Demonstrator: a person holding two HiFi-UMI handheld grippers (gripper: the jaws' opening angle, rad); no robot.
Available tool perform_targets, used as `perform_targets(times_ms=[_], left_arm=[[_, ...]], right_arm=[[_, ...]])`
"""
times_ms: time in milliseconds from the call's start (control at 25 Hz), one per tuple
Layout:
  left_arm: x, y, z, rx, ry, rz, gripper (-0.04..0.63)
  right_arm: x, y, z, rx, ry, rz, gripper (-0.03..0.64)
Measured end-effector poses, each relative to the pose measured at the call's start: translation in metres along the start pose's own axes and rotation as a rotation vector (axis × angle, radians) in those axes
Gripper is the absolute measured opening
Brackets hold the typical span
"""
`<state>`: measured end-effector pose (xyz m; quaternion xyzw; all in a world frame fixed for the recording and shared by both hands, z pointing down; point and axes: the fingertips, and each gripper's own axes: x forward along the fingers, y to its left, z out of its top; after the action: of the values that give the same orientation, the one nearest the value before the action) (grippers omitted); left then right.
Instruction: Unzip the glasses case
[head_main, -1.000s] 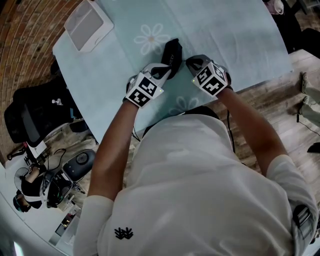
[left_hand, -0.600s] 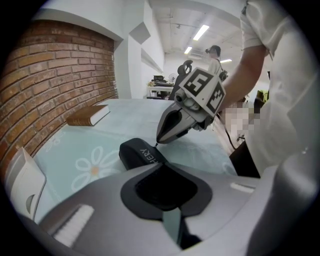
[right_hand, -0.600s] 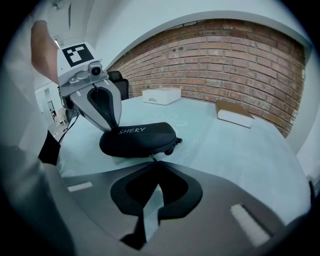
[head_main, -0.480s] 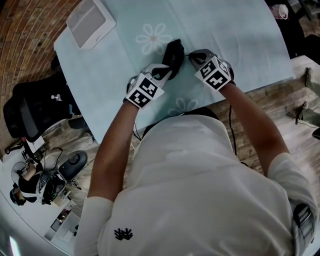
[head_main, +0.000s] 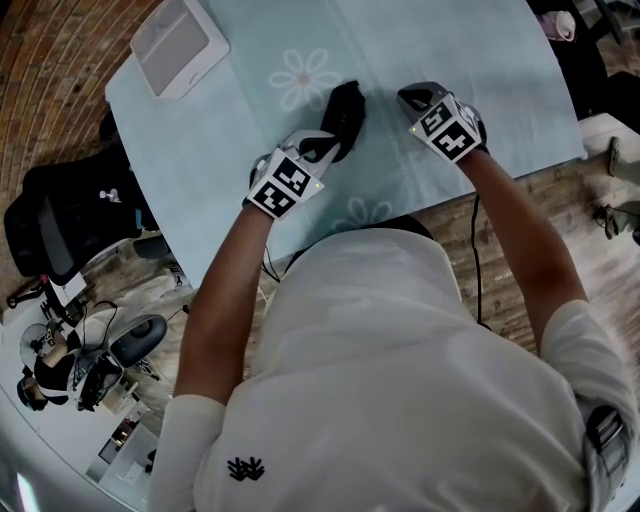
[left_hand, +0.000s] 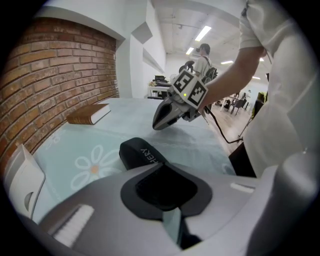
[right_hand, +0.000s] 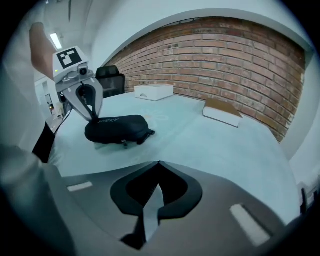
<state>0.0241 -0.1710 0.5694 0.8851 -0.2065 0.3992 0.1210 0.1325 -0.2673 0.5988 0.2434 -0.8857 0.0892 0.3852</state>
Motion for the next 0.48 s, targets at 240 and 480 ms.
perform_targets(times_ms=[240, 480], left_arm=[[0.0, -0.001, 0.0, -0.003, -0.005, 0.002, 0.052], [0.001, -0.001, 0.001, -0.004, -0.009, -0.003, 0.052]], right_arm=[[0.018, 0.062, 0.009, -0.064, -0.051, 0.144, 0.0], [0.032, 0.081, 0.016, -0.114, -0.038, 0.228, 0.07]])
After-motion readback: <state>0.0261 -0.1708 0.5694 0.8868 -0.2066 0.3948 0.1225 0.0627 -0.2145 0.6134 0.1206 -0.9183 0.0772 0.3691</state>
